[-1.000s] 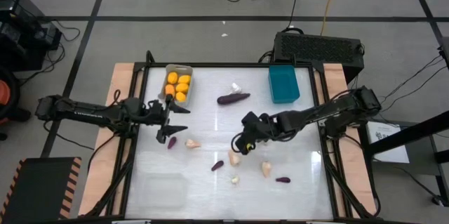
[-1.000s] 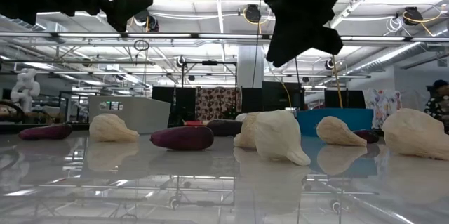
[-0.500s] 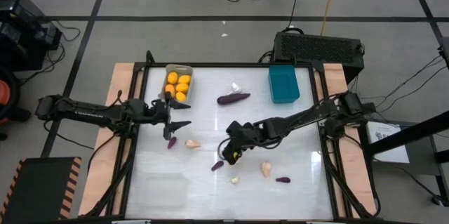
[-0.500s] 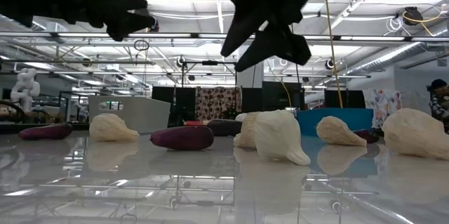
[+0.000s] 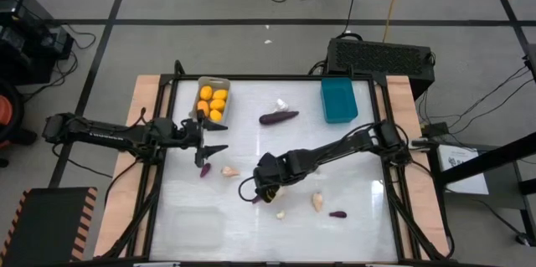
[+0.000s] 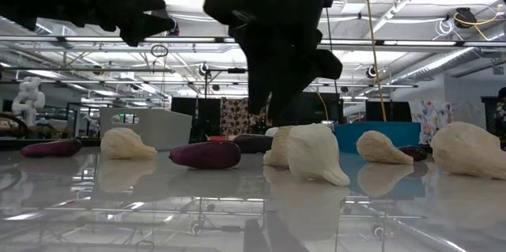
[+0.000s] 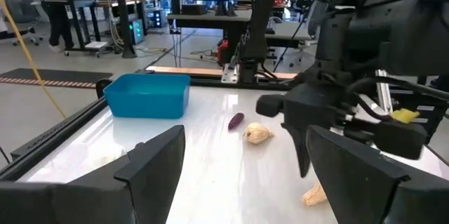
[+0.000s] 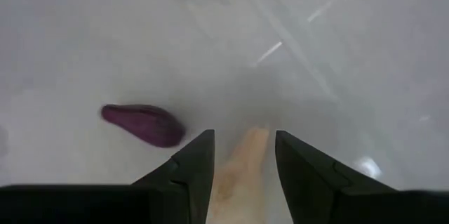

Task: Sort produce into baskets
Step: Put the garlic into the blue bin

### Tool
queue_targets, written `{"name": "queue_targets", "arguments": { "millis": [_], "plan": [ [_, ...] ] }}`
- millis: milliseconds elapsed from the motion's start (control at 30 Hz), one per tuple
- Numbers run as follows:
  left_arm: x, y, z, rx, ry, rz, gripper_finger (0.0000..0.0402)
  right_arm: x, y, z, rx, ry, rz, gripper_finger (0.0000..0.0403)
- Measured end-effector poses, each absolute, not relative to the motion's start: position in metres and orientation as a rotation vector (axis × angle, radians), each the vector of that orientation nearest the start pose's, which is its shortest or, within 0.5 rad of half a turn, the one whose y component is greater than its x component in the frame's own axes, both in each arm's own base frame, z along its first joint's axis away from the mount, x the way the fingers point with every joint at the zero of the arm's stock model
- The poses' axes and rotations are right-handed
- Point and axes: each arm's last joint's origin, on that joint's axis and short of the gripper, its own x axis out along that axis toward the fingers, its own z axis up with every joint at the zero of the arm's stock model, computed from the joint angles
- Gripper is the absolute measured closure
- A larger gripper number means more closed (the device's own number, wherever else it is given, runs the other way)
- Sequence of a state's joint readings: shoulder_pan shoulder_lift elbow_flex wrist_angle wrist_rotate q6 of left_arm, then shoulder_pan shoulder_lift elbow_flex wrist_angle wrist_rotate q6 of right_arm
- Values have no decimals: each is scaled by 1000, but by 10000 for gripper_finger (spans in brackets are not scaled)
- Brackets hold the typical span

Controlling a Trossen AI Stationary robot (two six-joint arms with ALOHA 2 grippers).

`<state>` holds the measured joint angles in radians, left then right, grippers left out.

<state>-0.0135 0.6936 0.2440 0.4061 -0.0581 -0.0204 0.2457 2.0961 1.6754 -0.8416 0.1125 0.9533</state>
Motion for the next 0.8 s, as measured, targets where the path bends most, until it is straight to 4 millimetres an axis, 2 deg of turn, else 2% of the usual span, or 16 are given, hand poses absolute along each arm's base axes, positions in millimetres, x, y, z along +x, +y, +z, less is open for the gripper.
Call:
{"name": "queue_targets", "arguments": {
  "millis": [300,633,800],
  "plan": [
    [160,-1,216,-18,42,43,98,415,103,191,547,1235,-456,246],
    [160,-2,216,-19,40,3,98,419,104,179,623,1229,-526,143],
    [160,-2,216,-19,39,3,98,418,104,178,692,1218,-586,118]
  ]
}}
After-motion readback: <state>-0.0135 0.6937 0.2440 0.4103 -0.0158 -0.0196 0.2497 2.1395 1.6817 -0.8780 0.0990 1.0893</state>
